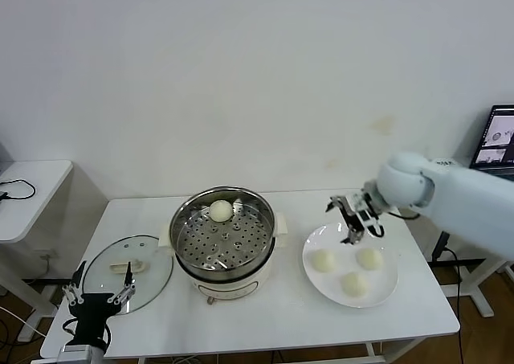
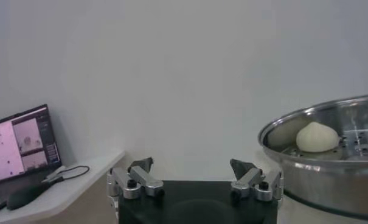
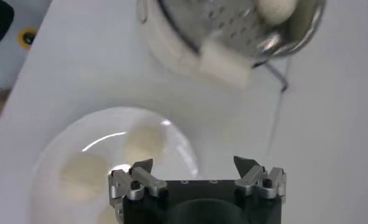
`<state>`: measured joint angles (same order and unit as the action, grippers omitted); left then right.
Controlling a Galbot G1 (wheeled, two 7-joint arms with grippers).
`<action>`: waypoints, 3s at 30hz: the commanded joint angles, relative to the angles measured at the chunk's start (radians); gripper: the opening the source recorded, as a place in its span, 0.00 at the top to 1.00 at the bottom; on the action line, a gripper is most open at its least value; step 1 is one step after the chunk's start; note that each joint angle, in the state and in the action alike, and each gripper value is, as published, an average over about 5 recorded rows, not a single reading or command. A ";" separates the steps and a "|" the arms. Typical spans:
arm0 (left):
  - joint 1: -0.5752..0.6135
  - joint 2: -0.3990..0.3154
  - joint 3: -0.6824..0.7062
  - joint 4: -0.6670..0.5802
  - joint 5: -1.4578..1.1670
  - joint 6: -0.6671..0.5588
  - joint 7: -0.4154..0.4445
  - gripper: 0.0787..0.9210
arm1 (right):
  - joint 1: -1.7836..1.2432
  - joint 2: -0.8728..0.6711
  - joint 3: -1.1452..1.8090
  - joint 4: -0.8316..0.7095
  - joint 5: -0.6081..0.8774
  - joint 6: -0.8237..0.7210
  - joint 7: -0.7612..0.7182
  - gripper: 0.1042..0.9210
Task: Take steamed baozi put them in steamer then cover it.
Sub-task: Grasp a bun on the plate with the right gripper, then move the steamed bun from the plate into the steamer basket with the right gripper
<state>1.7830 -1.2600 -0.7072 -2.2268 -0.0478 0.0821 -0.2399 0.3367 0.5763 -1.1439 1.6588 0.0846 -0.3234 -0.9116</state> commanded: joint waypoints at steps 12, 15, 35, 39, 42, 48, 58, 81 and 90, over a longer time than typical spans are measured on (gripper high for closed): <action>0.007 -0.001 -0.014 0.003 0.004 0.002 0.001 0.12 | -0.365 0.142 0.187 -0.208 -0.138 -0.010 0.034 0.12; 0.012 0.006 -0.026 0.000 0.003 0.003 0.002 0.12 | -0.379 0.185 0.206 -0.258 -0.156 -0.002 0.039 0.12; 0.009 0.001 -0.036 -0.002 0.002 0.009 0.004 0.12 | -0.383 0.275 0.215 -0.359 -0.170 0.000 0.032 0.19; 0.004 0.000 -0.033 -0.001 0.003 0.012 0.004 0.12 | -0.378 0.276 0.220 -0.356 -0.169 -0.001 0.024 0.28; 0.002 -0.001 -0.032 -0.002 0.003 0.013 0.004 0.12 | -0.364 0.273 0.222 -0.354 -0.167 -0.002 0.016 0.36; 0.001 -0.005 -0.029 -0.003 0.003 0.013 0.004 0.12 | -0.290 0.235 0.205 -0.315 -0.141 -0.006 -0.019 0.43; -0.005 0.001 -0.019 -0.010 0.001 0.018 0.006 0.12 | -0.001 0.123 0.100 -0.177 0.040 -0.050 -0.061 0.41; -0.030 0.011 -0.002 -0.016 -0.010 0.028 0.007 0.12 | 0.308 0.578 -0.090 -0.173 0.471 -0.241 0.108 0.39; -0.028 0.000 -0.025 -0.021 -0.012 0.028 0.007 0.12 | 0.157 0.757 -0.074 -0.317 0.486 -0.275 0.166 0.39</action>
<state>1.7554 -1.2616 -0.7296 -2.2489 -0.0600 0.1102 -0.2334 0.5671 1.1317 -1.2057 1.4449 0.5024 -0.5592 -0.8037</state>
